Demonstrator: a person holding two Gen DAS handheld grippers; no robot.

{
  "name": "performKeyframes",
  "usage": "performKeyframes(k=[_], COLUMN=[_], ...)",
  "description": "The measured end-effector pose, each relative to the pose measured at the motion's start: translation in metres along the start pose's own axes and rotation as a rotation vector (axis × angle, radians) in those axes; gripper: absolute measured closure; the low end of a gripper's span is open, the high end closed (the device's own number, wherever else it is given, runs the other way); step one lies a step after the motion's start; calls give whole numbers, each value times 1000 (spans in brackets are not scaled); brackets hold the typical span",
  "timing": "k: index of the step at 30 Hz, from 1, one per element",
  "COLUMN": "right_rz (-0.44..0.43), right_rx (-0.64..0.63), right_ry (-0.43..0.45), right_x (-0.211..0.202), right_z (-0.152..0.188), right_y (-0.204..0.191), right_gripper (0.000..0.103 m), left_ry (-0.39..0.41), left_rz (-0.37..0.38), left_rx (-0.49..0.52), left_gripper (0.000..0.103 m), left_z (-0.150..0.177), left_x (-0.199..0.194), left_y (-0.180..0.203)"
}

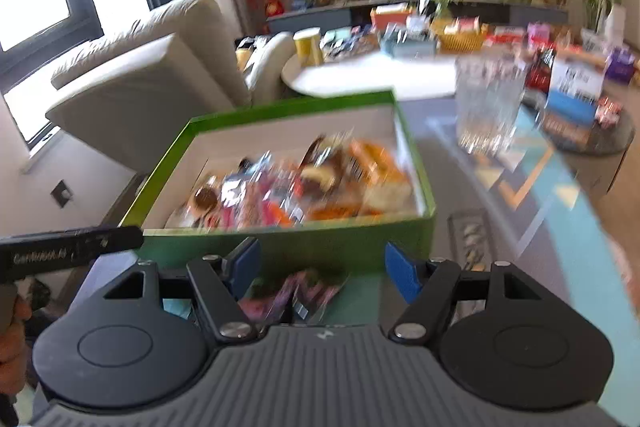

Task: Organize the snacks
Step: 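Grasp the black striped packet with the left tool while the right grasps a pink wrapper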

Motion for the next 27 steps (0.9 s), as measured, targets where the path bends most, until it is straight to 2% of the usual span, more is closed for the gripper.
performKeyframes(k=[6,11,17,23,26,27], right_rz=[-7,-13,4,-31,-33,-28], right_rx=[-31,-97,-206,-213,-215,-218], right_ry=[-95,-102,-64,-95,-100,-100], right_x=[14,15,14,17,16,17], right_z=[28,33,38,45,48,48], right_y=[-9,-15,-19,-19,-21,-22], right_gripper=[55,55,55,55,55,55], left_ry=[-94,-151,-210,-207,-194,-187], left_rz=[34,56,28,30,31,35], left_rx=[24,58,0,6,44,57], left_gripper=[60,60,60,53,55,60], left_z=[24,36,43,42,44,44], left_x=[14,32,50,58,60,59], left_y=[14,31,29,35,39,39])
Point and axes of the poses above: each gripper's, at about its wrist camera, not at the fingertips, and x roughly the way its jaws point, y to its right, z to its underside, the point moved 6 cm from there along x, roughly the way its jaws point, and after that the axes turned 6 degrees about y, right-handed, at the moved point
